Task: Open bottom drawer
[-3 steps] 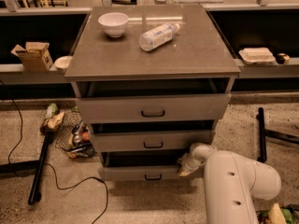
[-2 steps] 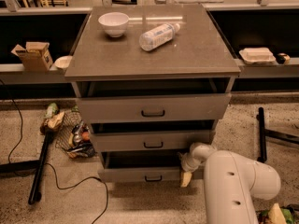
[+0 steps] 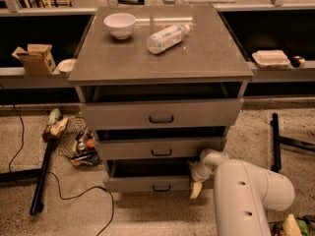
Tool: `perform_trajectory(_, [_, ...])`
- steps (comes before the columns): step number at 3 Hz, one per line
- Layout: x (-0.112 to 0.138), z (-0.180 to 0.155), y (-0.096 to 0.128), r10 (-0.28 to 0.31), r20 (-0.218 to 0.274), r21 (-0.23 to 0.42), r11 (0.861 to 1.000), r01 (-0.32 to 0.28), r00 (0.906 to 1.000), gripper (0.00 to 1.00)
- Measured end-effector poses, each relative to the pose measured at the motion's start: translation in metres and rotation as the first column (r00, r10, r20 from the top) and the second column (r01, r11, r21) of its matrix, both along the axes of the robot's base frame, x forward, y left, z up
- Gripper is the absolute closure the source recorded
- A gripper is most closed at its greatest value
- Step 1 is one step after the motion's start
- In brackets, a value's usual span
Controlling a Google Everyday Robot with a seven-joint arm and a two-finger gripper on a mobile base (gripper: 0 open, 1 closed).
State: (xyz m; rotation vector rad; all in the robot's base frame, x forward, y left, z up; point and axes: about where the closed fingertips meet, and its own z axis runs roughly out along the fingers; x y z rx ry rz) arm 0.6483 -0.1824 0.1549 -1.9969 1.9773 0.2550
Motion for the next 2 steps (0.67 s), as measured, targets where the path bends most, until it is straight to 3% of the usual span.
perform_trajectory(1, [-0.019,-0.009,-0.003,-0.019,-0.105,-0.008,1.0,0.019,0.9943,0.0])
perform_trajectory(2, [-0.036,-0.017,-0.008,-0.053,-0.187,-0.03,0.998,0.048,0.9809,0.0])
